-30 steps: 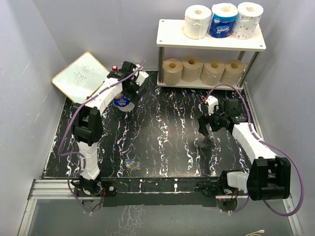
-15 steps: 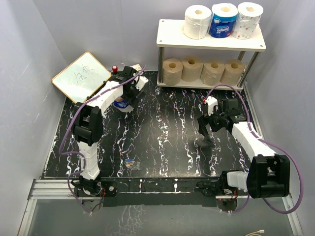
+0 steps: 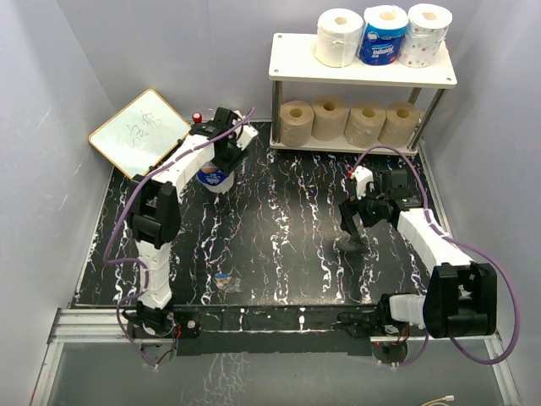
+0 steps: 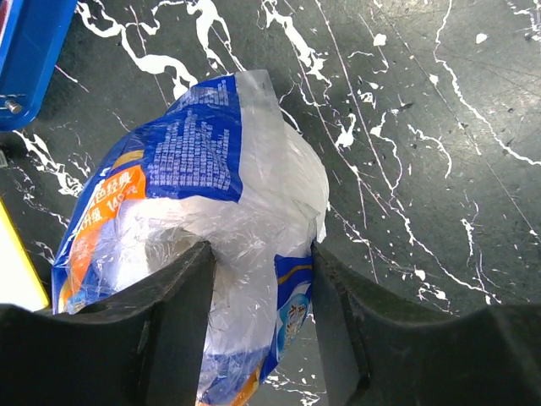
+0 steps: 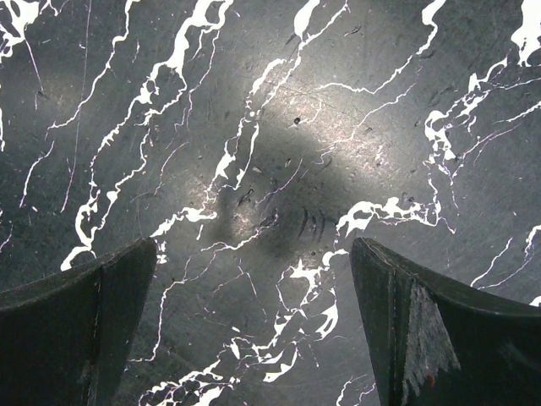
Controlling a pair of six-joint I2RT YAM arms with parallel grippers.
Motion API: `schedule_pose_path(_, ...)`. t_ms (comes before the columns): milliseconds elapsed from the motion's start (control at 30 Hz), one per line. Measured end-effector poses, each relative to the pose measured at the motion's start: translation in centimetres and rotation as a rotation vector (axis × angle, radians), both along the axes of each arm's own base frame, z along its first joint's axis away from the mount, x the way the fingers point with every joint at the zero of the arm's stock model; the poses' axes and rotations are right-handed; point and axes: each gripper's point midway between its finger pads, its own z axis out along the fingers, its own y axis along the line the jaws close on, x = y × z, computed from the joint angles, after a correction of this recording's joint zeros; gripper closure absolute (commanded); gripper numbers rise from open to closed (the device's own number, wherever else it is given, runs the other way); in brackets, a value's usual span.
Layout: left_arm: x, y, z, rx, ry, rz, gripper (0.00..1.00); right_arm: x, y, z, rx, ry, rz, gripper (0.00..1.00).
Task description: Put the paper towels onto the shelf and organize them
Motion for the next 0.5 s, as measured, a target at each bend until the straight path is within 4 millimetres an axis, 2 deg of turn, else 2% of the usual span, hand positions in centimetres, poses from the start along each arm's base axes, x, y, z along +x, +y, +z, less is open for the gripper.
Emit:
schedule_pose_path(133,0.02,-0.01,-0.99,0.012,0.02,0.0,0.55,-0.04,0.04,-0.18,0.001,0.007,0.001,0.02)
schedule_pose_path(200,0.04,0.01,-1.12,0.015,0.022,0.001,0.59,-0.04,0.06,-0.19,0.001,0.008,0.002,0.02)
schedule_pose_path(267,0.04,0.03,-1.11,0.016,0.021,0.001,0.76,-0.06,0.07,-0.24,0.001,0.01,0.003,0.02)
schedule_pose_path(300,0.03,0.03,-1.12,0.016,0.022,0.001,0.92,-0.07,0.08,-0.26,0.001,0.011,0.003,0.02)
schedule_pose_path(333,0.05,0.01,-1.11,0.016,0.021,-0.001,1.0,-0.08,0.13,-0.26,0.0,0.011,0.005,0.02)
schedule_pose_path(500,-0.2,-0.3,-0.9,0.016,0.032,-0.014,1.0,-0.12,0.28,-0.29,0.0,0.012,0.01,0.02)
